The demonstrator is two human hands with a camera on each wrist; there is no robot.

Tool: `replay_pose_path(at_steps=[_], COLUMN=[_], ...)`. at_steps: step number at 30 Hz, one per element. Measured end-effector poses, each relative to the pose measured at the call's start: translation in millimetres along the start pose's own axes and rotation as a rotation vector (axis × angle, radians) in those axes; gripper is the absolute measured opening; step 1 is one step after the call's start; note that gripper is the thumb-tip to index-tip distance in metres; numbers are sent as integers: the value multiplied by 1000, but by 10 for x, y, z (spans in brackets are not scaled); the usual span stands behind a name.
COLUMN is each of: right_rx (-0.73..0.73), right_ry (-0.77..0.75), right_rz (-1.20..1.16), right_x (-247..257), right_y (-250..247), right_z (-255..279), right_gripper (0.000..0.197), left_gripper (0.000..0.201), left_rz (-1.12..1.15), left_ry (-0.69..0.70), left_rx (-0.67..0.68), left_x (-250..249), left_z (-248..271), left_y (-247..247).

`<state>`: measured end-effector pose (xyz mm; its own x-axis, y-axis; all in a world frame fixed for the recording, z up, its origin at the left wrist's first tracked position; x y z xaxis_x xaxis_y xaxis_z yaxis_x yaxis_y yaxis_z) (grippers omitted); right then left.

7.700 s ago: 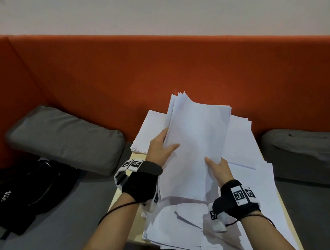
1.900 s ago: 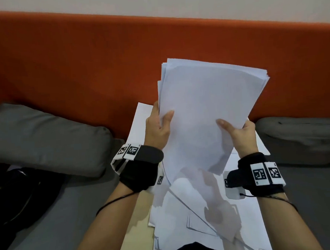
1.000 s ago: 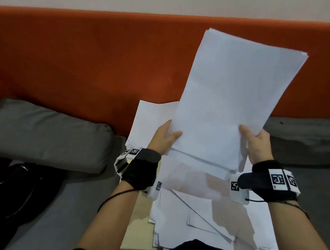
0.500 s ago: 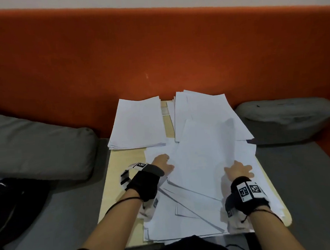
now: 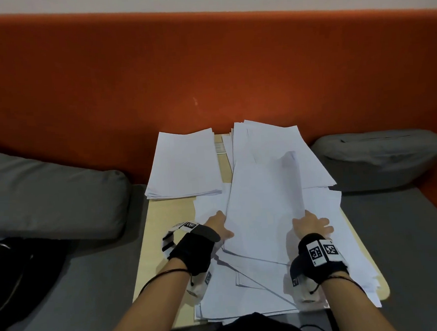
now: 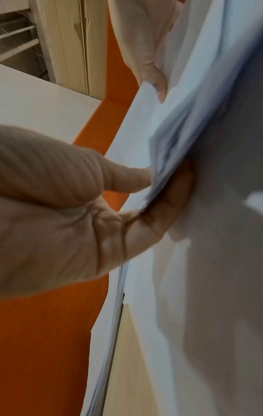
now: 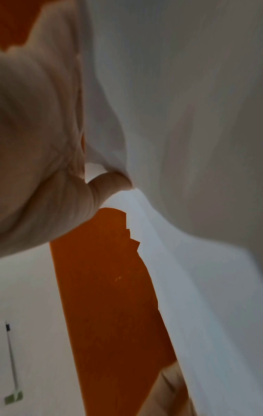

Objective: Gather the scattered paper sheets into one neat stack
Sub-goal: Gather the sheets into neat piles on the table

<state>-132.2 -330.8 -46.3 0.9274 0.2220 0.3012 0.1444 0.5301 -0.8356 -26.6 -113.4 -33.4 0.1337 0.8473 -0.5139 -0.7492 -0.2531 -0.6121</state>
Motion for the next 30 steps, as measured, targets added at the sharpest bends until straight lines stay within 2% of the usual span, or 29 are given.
replay_pose_path(at_steps=[4,10,13,14,16,17,19,20,23,26,28,30], right_rx=[-1,-65,-62,-54,-51,-39,15,31,26,-27,-23,37], right_ry=[6,-82,-186,-187,-139,-134,-197,-242,-344,-472,-563,-649], right_rz=[33,3,3,-12,-53,-71,-89,-113,-210,-324,-467,-622], right_x=[-27,81,97,80,33,17,4,2,7,15,21,51], right_y=[-4,-27,-8,-5,-26,-39,-49,-60,-92,-125,-197,-312], right_z=[-38,79,110,112,125,137,133,132,214,360,424,463], right_gripper=[34,32,36,37,37,37,38,40,44,48,37,20], left_gripper=[31,18,44,43,20,18,48,55,58,51,43,51], left_rz=[14,32,51,74,117,115,44,21,-7,26,108,292], left_ry=[30,69,46,42,13,-2,-33,-29,-10,7,37,41], left_rx=[85,84,45,40,54,63,76,66,48,-7,-67,-102], left_x=[129,160,165,169,150,157,194,210,205,174,141,164], left_z=[102,156,109,104,133,152,153,133,144,118,117,81], left_y=[16,-14,-43,-44,-48,-39,6,29,43,7,-41,-78])
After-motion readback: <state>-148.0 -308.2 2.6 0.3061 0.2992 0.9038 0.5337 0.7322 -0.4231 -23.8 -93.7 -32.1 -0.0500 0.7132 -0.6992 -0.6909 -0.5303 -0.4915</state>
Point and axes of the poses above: each hand's wrist, its own z-axis away from the middle knuckle, its own y-axis out of the palm, x = y × z, the point moved 3 cm from there along -z, towards the middle knuckle, and after that the axes turned 1 degree about x, right-handed, at the moved point
